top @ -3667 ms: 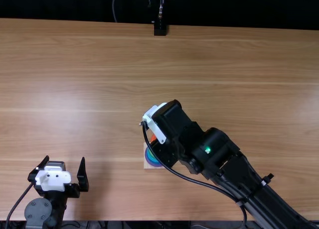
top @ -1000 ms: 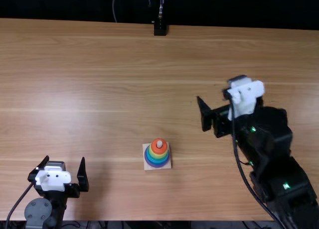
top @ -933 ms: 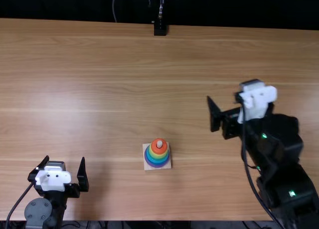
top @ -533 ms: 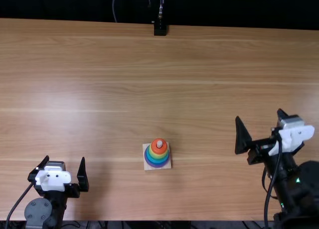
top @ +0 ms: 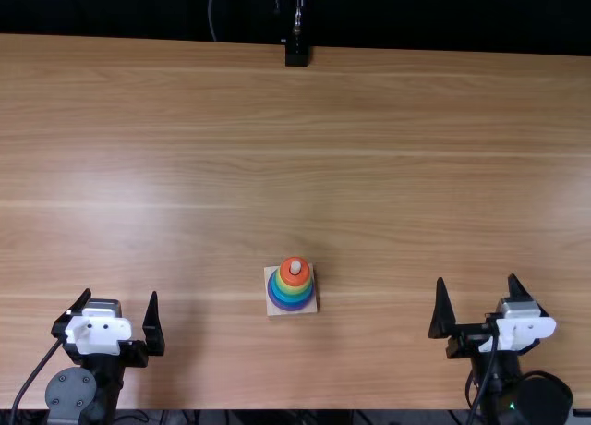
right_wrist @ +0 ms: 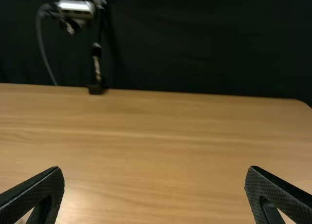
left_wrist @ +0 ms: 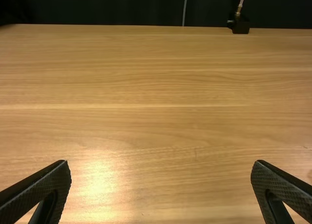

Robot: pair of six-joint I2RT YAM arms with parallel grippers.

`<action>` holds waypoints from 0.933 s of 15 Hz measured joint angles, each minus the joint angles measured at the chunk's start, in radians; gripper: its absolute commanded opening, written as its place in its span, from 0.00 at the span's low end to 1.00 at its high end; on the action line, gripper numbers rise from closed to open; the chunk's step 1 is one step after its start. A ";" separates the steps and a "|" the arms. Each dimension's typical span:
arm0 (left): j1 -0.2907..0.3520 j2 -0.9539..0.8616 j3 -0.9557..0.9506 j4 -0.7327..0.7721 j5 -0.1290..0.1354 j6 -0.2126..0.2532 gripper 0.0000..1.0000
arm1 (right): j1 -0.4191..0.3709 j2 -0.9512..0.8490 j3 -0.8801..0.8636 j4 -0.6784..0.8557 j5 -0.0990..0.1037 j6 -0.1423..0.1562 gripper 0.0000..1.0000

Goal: Build the Hanoi tower: stack the rings onto the peg from bottom to top in this color order: purple, dark blue, light blue, dark green, light green, yellow, orange.

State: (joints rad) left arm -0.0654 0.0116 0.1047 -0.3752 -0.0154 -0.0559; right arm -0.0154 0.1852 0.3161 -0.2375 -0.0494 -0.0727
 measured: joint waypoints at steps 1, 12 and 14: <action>0.000 0.000 0.000 -0.001 0.000 -0.001 1.00 | -0.007 -0.010 -0.050 0.026 0.006 0.000 1.00; 0.000 0.000 0.000 0.000 0.000 -0.001 1.00 | -0.007 -0.134 -0.253 0.060 0.072 -0.003 1.00; 0.000 0.000 0.000 0.000 0.000 0.000 1.00 | -0.007 -0.163 -0.253 0.052 0.077 -0.003 1.00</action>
State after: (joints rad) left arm -0.0654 0.0116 0.1047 -0.3756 -0.0158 -0.0563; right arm -0.0223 0.0223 0.0631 -0.1852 0.0273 -0.0757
